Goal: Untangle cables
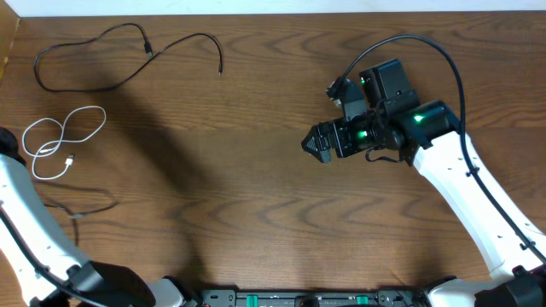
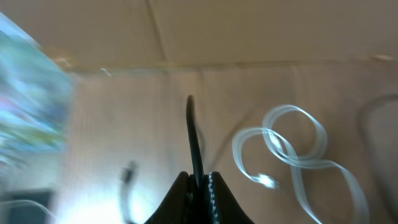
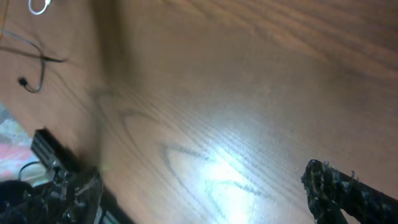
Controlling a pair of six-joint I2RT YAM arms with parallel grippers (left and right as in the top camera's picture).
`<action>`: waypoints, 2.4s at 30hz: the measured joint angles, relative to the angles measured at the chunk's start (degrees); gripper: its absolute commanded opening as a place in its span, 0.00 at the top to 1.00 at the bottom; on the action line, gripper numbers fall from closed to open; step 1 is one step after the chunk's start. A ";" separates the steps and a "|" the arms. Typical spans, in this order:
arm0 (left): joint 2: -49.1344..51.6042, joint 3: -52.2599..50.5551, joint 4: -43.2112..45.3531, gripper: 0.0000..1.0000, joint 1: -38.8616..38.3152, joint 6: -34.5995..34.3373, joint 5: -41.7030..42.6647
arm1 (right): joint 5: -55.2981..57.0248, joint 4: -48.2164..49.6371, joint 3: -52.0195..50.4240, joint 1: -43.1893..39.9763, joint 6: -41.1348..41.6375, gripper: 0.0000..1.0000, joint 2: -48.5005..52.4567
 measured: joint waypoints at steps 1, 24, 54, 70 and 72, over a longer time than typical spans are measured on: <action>0.52 0.00 1.25 0.93 0.15 2.49 -1.84 | 0.28 0.22 0.00 0.04 0.00 0.01 0.00; 14.14 -0.22 9.38 0.93 0.63 32.70 -13.86 | 1.49 1.29 0.00 0.04 -0.02 0.01 0.00; 15.21 -0.39 -20.39 0.92 0.63 7.50 33.22 | 1.57 -0.42 -0.02 0.04 -0.02 0.01 0.00; 15.21 -7.61 -21.09 0.47 0.63 3.26 34.40 | 1.57 -0.66 -0.02 0.04 -0.02 0.01 0.00; 15.21 -7.76 -20.74 0.44 0.63 2.97 34.47 | 1.60 -0.66 -0.02 0.04 -0.02 0.01 0.00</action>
